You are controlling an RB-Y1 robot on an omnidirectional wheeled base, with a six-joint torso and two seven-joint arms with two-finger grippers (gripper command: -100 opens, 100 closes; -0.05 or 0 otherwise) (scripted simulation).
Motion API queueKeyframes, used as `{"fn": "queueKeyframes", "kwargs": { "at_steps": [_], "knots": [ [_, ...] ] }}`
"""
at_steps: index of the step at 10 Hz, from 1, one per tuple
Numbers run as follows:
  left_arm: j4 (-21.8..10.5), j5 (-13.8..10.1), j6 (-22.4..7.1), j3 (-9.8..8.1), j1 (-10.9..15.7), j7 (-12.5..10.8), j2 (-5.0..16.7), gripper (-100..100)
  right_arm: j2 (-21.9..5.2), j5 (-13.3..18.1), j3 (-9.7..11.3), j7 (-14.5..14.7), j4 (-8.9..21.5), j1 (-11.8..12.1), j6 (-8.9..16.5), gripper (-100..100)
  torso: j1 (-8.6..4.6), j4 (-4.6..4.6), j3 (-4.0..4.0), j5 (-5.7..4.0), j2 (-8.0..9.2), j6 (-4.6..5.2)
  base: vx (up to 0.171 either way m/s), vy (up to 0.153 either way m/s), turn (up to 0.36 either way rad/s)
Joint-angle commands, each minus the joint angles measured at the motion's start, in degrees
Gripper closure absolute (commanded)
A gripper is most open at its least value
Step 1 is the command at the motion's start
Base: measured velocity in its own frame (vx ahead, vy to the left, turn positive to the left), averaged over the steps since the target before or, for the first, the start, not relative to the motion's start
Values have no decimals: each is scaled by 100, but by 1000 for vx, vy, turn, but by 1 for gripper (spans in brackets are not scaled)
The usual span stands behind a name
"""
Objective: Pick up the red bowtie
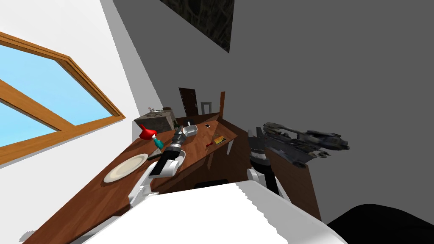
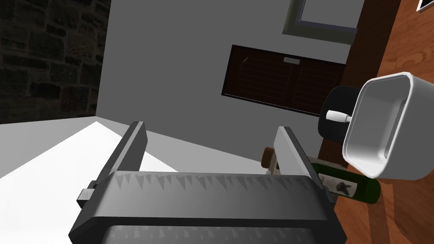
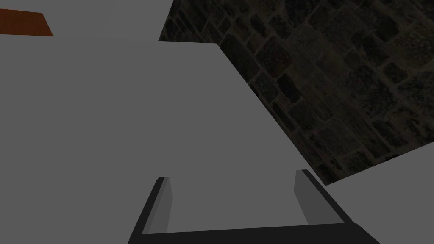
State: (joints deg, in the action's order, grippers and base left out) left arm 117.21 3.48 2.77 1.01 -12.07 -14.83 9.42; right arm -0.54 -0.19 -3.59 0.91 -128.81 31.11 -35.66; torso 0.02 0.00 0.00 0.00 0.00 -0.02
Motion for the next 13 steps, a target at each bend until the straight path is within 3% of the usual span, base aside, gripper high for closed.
{"fn": "queueKeyframes", "kwargs": {
  "at_steps": [1,2,3,5,6,7,10,12,13],
  "knots": [
    [-155,-11,-286,-48,216,-86,36,-100,0,0,0,0,0,0,0,0,0,0,0,0,0,0,-5,1,-175],
    [-155,-11,-449,-48,216,-86,36,-100,0,0,0,0,0,-1,0,0,-1,0,0,0,-1,3,-4,4,-75],
    [-336,-25,-616,-94,420,-163,52,-100,0,0,0,0,0,0,0,0,0,0,0,0,0,-1,-4,-2,-151],
    [-336,-25,-791,-94,420,-163,52,-100,0,0,0,0,0,0,0,0,-1,0,-1,0,-1,-1,-2,1,-32],
    [-531,-47,-1040,-143,625,-242,63,-100,0,0,0,0,0,0,0,0,-1,0,0,0,-1,-2,-2,-5,-142],
    [-531,-47,-1126,-143,625,-242,63,-100,0,0,0,0,0,0,0,0,-3,-1,-1,-1,-2,3,-2,0,-103],
    [-959,-114,-1624,-248,1034,-408,79,-100,0,0,0,0,0,0,0,0,-6,0,-1,-1,-1,-1,-3,-16,-131],
    [-959,-114,-1809,-248,1034,-408,79,-100,0,0,0,0,0,0,0,0,-6,0,-1,-2,-2,-2,0,-5,-41],
    [-1192,-160,-2058,-305,1236,-493,87,-100,0,0,0,0,0,1,0,0,-2,-1,-1,0,-2,-3,2,-19,-197]
  ]
}}
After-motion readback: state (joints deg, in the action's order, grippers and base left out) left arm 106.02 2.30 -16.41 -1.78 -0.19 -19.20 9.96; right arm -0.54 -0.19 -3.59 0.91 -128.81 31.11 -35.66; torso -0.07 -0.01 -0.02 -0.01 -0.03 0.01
